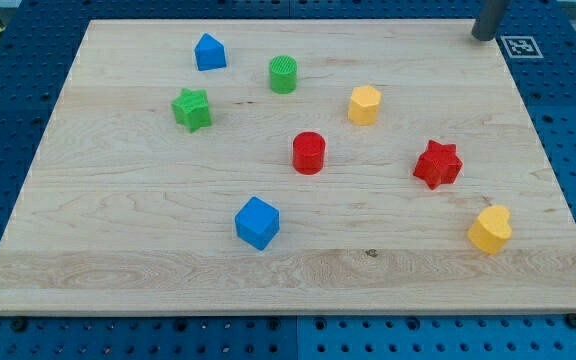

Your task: Push the green circle into the green star

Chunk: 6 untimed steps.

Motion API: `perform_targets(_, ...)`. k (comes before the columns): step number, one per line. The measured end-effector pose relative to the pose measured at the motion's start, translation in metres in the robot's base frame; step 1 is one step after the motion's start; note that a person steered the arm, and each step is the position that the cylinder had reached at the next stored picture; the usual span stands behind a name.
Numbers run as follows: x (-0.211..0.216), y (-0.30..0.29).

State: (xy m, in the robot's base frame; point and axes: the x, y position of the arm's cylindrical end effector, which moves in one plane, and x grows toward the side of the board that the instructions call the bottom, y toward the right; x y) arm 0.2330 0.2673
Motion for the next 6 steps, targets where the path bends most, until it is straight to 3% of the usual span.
perform_targets(3,0.007,-0.124)
perform_targets(6,0.024,-0.135)
